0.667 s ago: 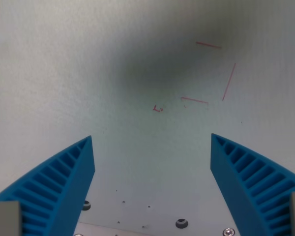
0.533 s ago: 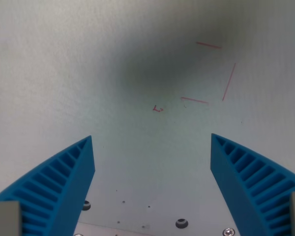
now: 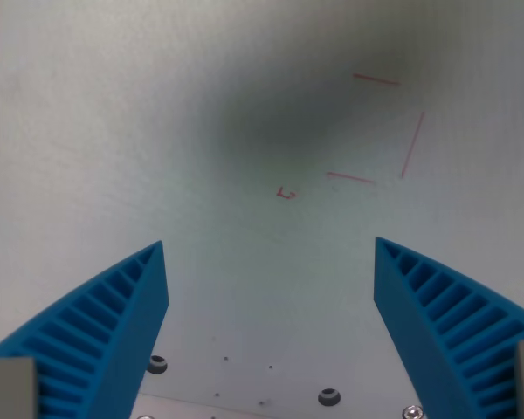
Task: Rotate around gripper positive x
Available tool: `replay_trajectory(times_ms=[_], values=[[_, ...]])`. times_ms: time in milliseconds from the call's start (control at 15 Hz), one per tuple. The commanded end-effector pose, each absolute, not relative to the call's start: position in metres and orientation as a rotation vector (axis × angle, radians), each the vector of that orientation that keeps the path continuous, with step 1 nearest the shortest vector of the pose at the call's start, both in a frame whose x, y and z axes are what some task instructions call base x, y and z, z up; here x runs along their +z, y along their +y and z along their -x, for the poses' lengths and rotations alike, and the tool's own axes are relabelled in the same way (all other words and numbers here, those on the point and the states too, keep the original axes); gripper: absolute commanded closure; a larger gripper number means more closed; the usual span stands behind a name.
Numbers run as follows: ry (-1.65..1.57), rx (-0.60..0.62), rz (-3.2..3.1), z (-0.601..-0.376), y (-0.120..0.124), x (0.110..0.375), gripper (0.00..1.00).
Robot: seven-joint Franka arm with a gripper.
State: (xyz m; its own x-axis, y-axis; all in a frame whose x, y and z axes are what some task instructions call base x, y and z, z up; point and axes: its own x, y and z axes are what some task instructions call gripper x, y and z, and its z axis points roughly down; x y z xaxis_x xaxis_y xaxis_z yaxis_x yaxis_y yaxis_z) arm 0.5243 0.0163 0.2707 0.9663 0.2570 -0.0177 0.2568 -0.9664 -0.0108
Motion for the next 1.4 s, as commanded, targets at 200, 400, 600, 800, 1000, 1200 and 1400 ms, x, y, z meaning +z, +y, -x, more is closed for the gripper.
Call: replay_trajectory(times_ms=[200, 400, 600, 800, 1000, 1200, 1400], values=[[-0.397, 0.051, 2.967, -0.5249, 0.0147, 0.273, 0.0], [-0.392, 0.058, 2.932, -0.5249, 0.0147, 0.273, 0.0], [-0.387, 0.064, 2.898, -0.5249, 0.0147, 0.273, 0.0], [-0.382, 0.07, 2.863, -0.5249, 0.0147, 0.273, 0.0], [-0.377, 0.076, 2.829, -0.5249, 0.0147, 0.273, 0.0], [-0.372, 0.082, 2.794, -0.5249, 0.0147, 0.273, 0.0], [-0.367, 0.087, 2.76, -0.5249, 0.0147, 0.273, 0.0]])
